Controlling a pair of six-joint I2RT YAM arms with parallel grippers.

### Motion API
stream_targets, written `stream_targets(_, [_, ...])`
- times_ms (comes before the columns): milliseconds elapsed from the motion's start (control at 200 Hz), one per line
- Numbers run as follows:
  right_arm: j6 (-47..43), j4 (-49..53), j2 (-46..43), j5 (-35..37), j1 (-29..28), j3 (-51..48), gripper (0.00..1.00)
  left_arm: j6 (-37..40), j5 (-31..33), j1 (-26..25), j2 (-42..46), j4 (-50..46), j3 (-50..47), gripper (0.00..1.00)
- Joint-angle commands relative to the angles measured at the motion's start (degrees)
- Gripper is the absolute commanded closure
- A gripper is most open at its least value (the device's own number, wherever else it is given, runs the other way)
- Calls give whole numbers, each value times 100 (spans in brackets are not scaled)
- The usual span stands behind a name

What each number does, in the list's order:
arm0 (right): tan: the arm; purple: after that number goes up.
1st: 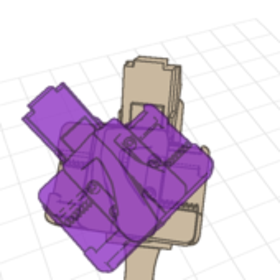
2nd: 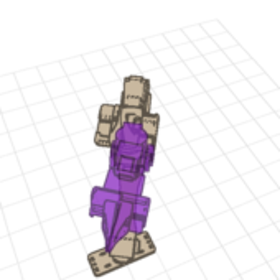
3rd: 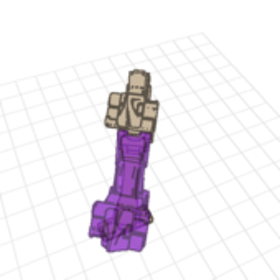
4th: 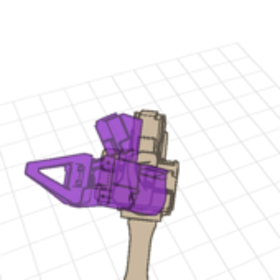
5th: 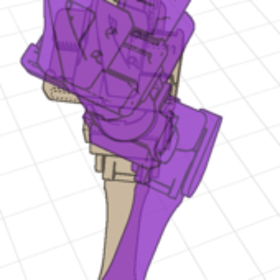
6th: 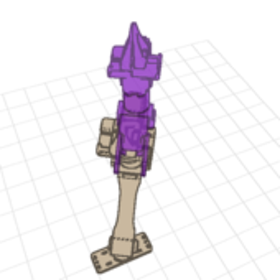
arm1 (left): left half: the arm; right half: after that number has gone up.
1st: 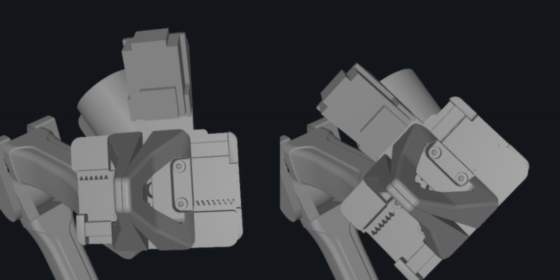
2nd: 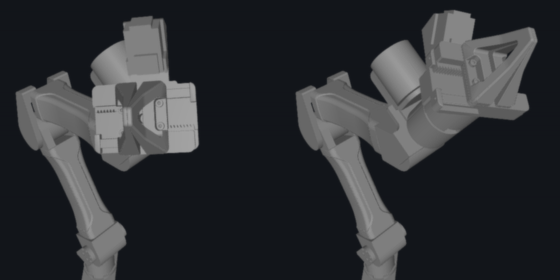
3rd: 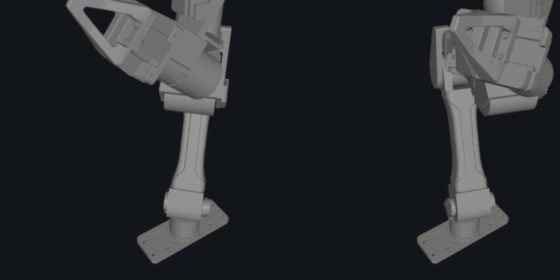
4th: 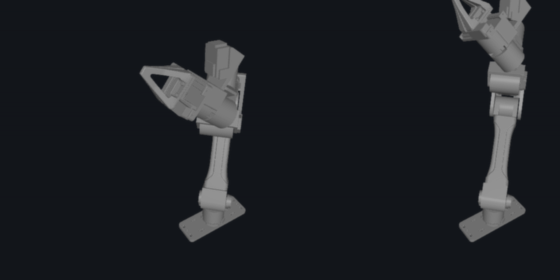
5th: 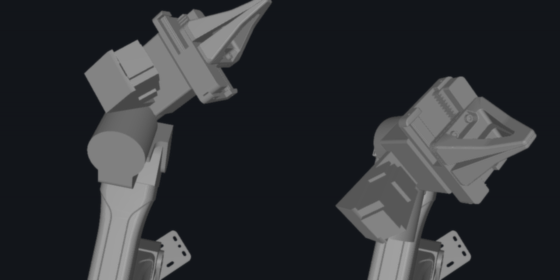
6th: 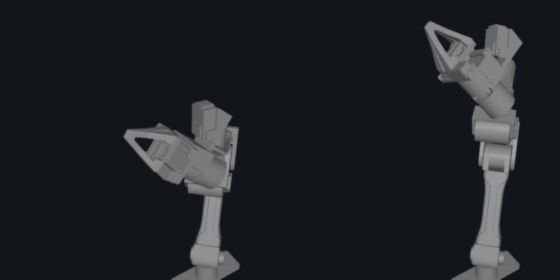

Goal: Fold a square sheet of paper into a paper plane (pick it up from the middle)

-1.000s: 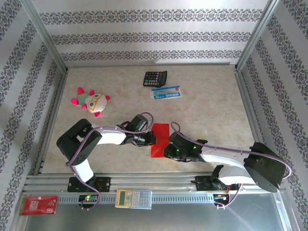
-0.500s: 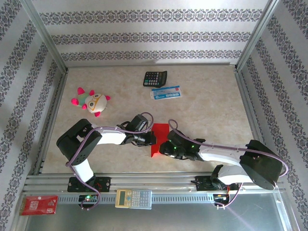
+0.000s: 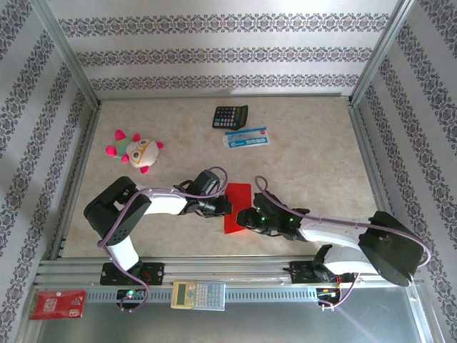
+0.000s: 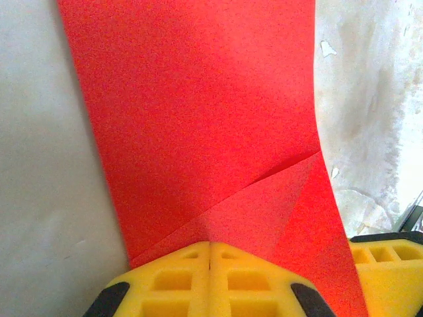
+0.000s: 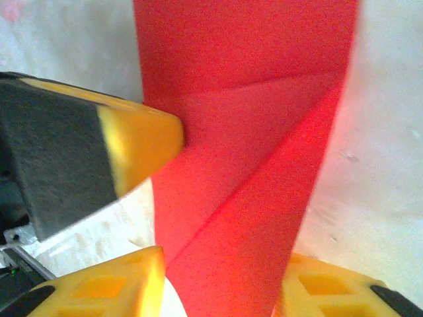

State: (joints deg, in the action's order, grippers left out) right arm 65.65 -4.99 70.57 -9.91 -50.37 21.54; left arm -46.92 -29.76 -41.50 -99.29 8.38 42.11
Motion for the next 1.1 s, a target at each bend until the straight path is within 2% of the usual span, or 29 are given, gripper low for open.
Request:
stream_targets(0, [420,-75,-335,138,-29,-382,60,109,313,45,-287,-630,-154,100])
stream_targets(155, [713,-139,-592,415,-106,-622,67,112,322,45,-337,-649,-148,100])
stream_targets(739, [1012,-164,-523,843,-383,-620,95,9,309,35,-303,-571,-97,100])
stream_targets(839, [823,28,-527,826,-353,-521,99,-119,261,39,-175,-473,-53,91])
stream_targets(924, [439,382,-525,711,-249,-355,100,-250,201,49,37,-359,48,78])
stream_targets(1094, [-356,1208,-581,212,317,11,100,-492,47,306,560,-279,257,61])
